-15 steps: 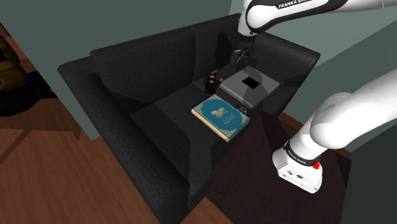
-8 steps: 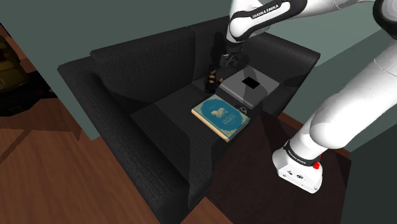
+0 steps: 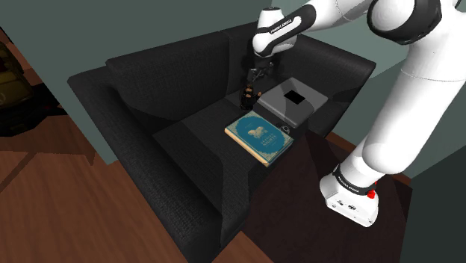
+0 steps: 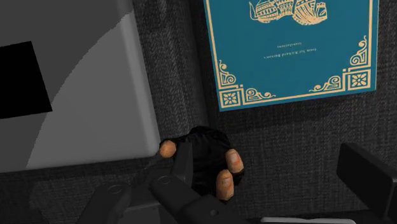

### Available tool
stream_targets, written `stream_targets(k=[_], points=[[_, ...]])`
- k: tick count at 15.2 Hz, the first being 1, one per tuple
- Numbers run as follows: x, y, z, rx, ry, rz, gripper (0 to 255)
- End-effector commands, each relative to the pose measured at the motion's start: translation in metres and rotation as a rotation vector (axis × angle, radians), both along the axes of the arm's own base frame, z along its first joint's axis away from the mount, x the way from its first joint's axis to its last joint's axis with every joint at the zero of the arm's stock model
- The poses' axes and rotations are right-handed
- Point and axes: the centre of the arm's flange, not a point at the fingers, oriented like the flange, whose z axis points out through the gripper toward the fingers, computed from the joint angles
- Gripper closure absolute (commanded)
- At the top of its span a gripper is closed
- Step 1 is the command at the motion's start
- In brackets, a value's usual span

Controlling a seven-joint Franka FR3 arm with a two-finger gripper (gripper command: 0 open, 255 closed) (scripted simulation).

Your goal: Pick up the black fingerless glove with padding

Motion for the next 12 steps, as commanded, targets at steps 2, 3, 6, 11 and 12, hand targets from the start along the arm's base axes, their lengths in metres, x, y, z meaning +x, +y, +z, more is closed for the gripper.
stream_targets(k=[2, 3, 6, 11, 12], points=[[0.026, -0.016, -0.027, 0.002, -0.003, -0.029, 0], [0.034, -0.021, -0.035, 0.003, -0.005, -0.038, 0], [0.057, -0.035, -0.057, 0.004, -0.008, -0.063, 0], [0.057, -0.035, -0.083, 0.004, -0.008, -0.063, 0], [0.057, -0.035, -0.088, 0.004, -0.008, -0.063, 0]])
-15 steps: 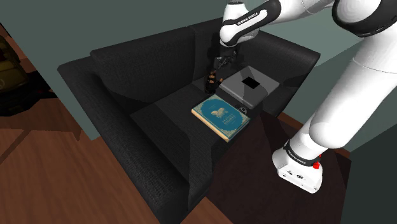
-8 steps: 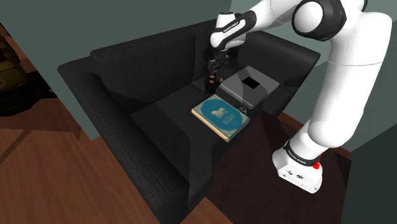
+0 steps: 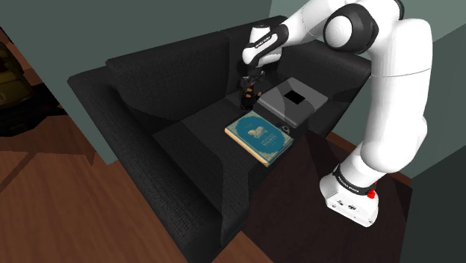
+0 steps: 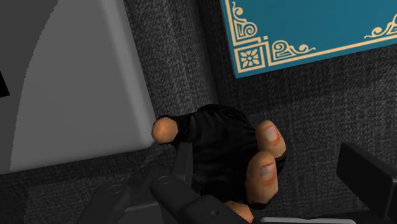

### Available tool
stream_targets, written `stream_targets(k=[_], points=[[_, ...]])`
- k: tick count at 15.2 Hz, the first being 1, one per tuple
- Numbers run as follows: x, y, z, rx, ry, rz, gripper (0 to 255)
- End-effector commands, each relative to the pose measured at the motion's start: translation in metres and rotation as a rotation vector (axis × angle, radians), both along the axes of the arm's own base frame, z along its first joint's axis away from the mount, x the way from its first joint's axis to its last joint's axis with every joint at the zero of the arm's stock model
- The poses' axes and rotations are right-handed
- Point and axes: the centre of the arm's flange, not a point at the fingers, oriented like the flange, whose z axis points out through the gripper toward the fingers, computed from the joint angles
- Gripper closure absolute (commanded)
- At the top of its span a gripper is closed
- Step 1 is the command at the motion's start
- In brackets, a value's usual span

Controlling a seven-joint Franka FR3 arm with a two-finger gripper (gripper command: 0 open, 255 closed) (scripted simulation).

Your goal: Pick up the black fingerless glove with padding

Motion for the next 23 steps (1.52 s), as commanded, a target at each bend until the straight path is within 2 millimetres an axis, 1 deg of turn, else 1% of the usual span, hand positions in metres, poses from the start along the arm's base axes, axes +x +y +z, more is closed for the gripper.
stream_targets(k=[1, 3, 4, 13, 23], points=[[0.0, 0.0, -0.011, 0.0, 0.0, 0.0, 0], [0.0, 0.0, -0.014, 0.0, 0.0, 0.0, 0], [0.0, 0.0, -0.013, 0.0, 0.0, 0.0, 255], [0.0, 0.0, -0.014, 0.0, 0.0, 0.0, 255], [0.0, 0.0, 0.039, 0.0, 0.0, 0.0, 255]])
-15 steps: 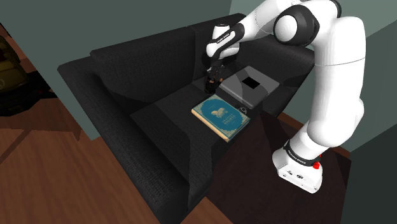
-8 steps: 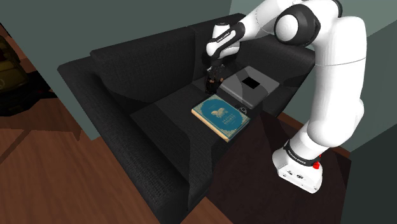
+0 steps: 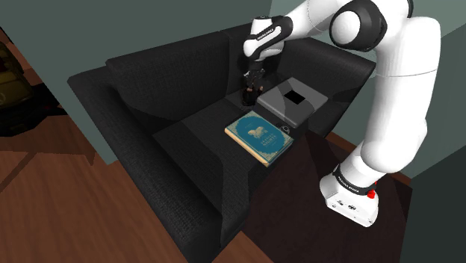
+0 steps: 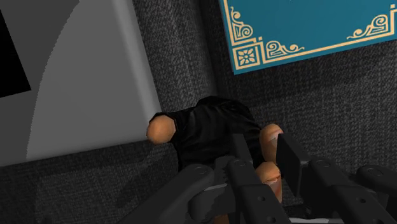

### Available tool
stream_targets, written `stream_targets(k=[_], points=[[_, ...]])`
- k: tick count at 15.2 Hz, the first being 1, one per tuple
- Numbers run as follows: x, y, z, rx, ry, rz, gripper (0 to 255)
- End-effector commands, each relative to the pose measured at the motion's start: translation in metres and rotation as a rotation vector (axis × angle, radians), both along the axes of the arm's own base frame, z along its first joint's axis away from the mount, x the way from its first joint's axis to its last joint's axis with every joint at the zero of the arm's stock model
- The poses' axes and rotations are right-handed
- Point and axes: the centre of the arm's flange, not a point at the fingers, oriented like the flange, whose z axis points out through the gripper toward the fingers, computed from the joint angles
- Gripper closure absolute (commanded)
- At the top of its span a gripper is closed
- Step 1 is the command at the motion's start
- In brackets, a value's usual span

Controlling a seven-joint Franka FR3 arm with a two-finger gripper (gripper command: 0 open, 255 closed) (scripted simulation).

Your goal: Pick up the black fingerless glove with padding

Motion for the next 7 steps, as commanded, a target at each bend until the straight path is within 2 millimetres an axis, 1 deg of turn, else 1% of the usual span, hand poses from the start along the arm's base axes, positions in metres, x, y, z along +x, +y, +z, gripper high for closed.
stream_targets(k=[1, 5, 7], points=[[0.0, 0.0, 0.011, 0.0, -0.001, 0.0, 255], [0.0, 0.0, 0.032, 0.0, -0.001, 0.0, 255], [0.0, 0.0, 0.033, 0.0, -0.001, 0.0, 255]])
